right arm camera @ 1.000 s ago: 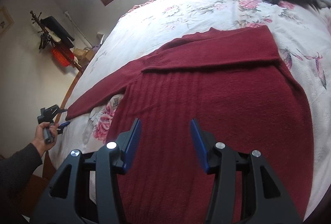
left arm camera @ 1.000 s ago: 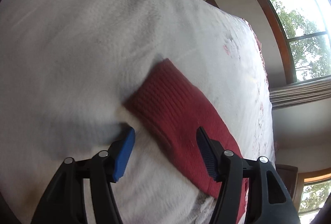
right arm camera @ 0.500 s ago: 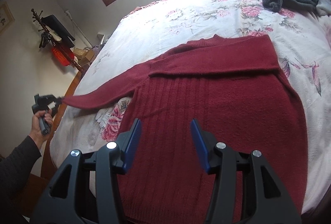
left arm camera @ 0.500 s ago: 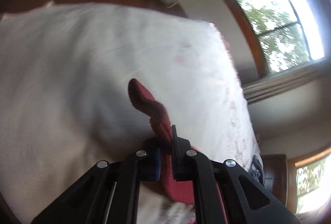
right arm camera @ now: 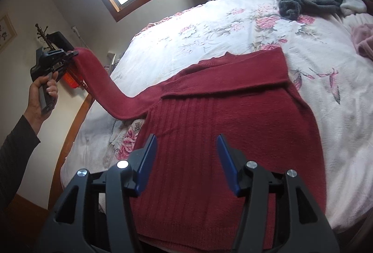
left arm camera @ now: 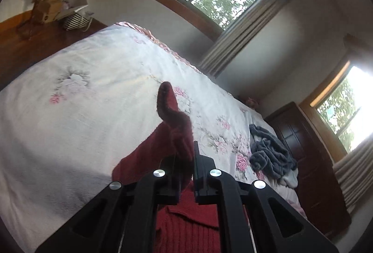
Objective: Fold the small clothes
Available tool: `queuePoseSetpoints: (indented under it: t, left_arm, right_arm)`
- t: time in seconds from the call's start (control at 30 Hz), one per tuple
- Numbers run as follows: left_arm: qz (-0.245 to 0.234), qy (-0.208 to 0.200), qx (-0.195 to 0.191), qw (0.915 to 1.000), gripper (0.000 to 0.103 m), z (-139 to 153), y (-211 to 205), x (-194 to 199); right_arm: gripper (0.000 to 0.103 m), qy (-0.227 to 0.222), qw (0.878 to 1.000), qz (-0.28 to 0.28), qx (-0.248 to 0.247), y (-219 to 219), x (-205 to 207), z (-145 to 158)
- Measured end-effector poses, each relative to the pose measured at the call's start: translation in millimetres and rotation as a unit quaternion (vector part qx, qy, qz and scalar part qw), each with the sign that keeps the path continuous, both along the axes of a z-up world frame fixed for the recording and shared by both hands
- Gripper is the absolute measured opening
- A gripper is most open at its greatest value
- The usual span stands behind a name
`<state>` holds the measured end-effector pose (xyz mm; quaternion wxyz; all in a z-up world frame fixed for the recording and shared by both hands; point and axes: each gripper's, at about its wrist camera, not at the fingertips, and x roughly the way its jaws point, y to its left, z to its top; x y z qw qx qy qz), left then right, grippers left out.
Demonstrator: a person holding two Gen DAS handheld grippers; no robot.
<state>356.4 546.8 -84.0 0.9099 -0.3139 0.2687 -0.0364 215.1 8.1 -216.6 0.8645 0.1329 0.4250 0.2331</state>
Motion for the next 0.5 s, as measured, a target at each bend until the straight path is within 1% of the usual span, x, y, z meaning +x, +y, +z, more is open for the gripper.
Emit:
queuePoseSetpoints:
  t: [0.07,0.13,0.23,0.4,0.5]
  left_arm:
    - [-0.024,0.008,0.017,0.9995,0.007,-3,-27,10]
    - [-0.054,0.02,0.029,0.9979,0.007,-13,-56,28]
    - [-0.085,0.035,0.041,0.9949,0.007,-28,-93,46]
    - [-0.137,0.068,0.06,0.9864,0.007,-73,-155,83]
    - [-0.167,0.087,0.061,0.9801,0.007,-104,-185,98]
  right_arm:
    - [0.054,0.002,1.0,-0.006,0.0,-9,0,-2]
    - [0.054,0.005,1.0,-0.012,0.0,-17,1,-4]
    - [0.055,0.013,1.0,-0.023,-0.001,-27,6,-12]
    - [0.056,0.029,0.999,-0.032,0.005,-38,15,-28]
    - [0.056,0.033,0.999,-0.031,0.003,-40,20,-35]
